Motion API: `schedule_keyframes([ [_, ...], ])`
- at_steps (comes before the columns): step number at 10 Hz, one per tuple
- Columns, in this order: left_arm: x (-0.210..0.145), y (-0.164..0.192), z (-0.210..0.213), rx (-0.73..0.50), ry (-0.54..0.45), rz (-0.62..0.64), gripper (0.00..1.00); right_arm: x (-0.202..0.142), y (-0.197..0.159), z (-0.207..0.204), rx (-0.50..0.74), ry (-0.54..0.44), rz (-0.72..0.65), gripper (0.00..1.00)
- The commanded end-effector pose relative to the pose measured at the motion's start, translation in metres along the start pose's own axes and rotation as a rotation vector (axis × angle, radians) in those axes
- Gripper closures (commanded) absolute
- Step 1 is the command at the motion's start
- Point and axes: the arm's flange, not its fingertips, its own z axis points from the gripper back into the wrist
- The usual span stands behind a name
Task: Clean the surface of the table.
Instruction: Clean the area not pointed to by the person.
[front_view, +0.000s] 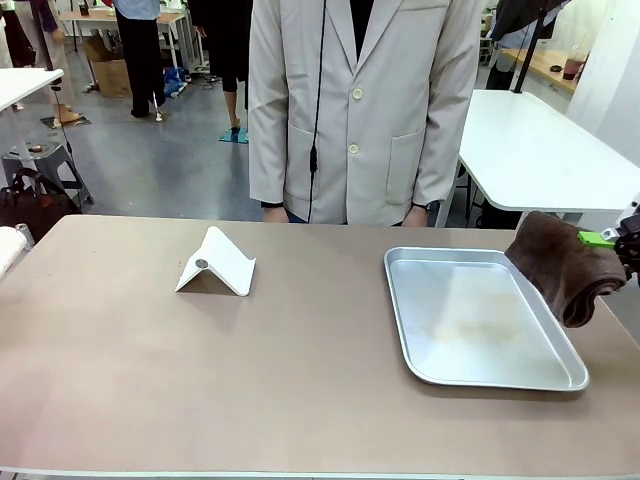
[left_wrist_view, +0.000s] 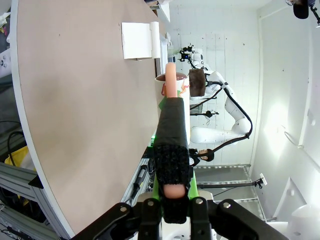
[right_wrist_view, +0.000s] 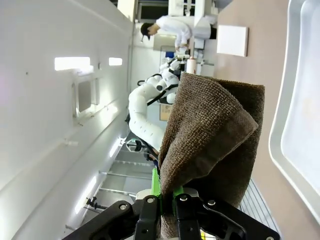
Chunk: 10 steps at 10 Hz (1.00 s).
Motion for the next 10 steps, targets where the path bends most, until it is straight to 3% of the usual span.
schedule_keyframes([
  [1,-0.002,-0.007,-0.001,-0.007,-0.007,-0.017,0.79,-0.010,0.001,0.004,-0.001,0.064,0.002,0.91],
  [3,-0.002,-0.007,-0.001,-0.007,-0.007,-0.017,0.79,-0.019,0.002,0.020,0.017,0.108,-0.018,0.91],
  [7,-0.002,-0.007,-0.001,-0.007,-0.007,-0.017,0.79,-0.028,-0.006,0.047,0.126,0.034,0.010,0.91],
  [10,-0.002,-0.007,-0.001,-0.007,-0.007,-0.017,0.79,-0.030,-0.004,0.039,0.090,0.043,-0.028,0.91],
])
